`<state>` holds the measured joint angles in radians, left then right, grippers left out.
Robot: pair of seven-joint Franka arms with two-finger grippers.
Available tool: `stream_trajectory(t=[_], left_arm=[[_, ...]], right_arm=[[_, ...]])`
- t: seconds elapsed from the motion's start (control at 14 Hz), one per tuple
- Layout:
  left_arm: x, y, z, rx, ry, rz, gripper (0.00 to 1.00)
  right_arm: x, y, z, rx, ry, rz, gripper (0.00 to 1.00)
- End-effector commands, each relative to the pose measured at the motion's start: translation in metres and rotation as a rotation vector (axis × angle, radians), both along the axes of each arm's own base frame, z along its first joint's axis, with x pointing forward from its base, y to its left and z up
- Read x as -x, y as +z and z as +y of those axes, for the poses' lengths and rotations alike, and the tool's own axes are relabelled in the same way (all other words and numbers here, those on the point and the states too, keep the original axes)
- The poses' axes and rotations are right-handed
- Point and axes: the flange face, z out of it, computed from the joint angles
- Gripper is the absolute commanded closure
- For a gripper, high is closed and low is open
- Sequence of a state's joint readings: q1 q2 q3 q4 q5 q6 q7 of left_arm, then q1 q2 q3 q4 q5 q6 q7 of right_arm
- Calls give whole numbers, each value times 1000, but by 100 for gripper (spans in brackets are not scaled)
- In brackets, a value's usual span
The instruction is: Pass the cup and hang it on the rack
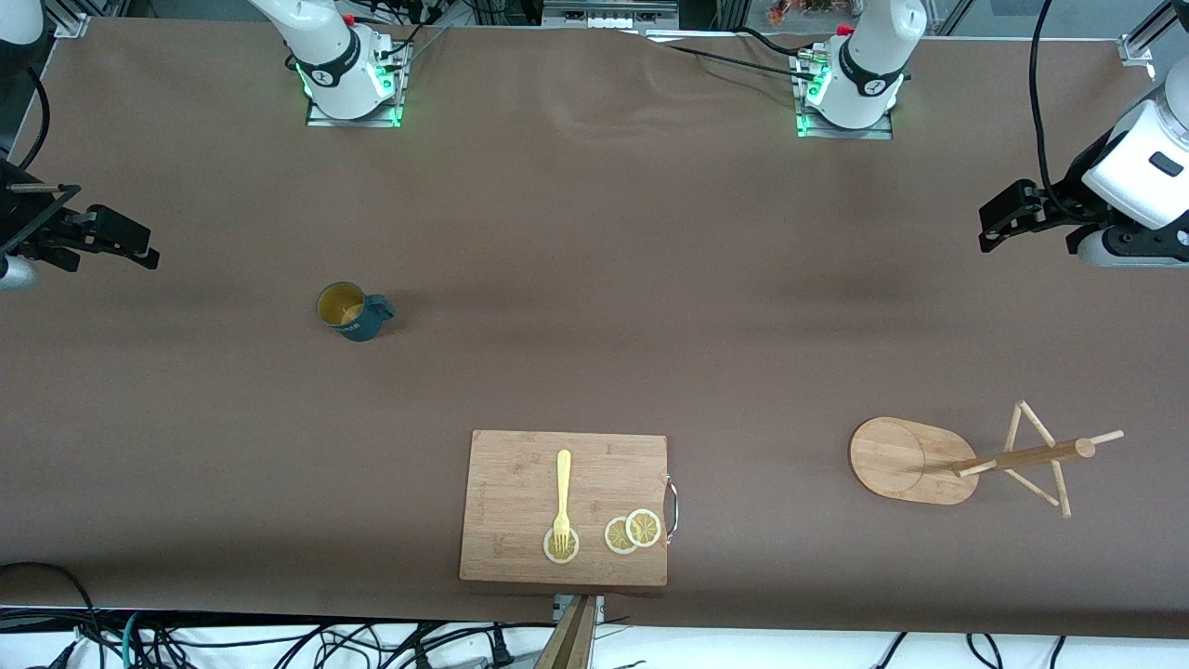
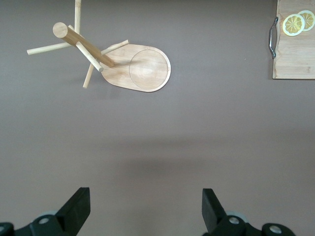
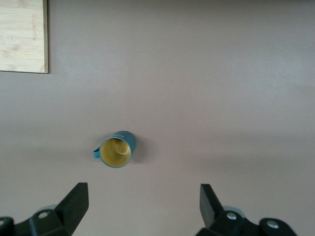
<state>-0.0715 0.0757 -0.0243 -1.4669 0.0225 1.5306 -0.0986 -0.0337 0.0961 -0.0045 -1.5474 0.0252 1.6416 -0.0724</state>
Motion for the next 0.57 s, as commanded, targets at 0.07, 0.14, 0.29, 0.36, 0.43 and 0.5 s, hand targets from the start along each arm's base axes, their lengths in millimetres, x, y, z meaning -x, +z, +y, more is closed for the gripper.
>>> stream_trajectory(t=[0.07,0.14,0.29,0.36,0.43,0.5], left_arm=[[-1,5,2,-9,-5,1,0],[-1,7,-4,-9,-13,-4,0],[-1,3,-5,-9,-16,4,0],[-2,5,-2,-9,-11,1,0],[-2,5,-1,-9,-10,1,0],[-2,5,-2,-9,-10,1,0]], right_arm=[[2,0,1,-13,-17,-8,0],[2,-1,1,-13,-22,-9,0],[2,-1,1,-13,-88,-12,0],[2,0,1,-13,-118,-11,0],[2,0,1,-13,-120,-11,0],[2,0,1,-13,-120,-11,0]])
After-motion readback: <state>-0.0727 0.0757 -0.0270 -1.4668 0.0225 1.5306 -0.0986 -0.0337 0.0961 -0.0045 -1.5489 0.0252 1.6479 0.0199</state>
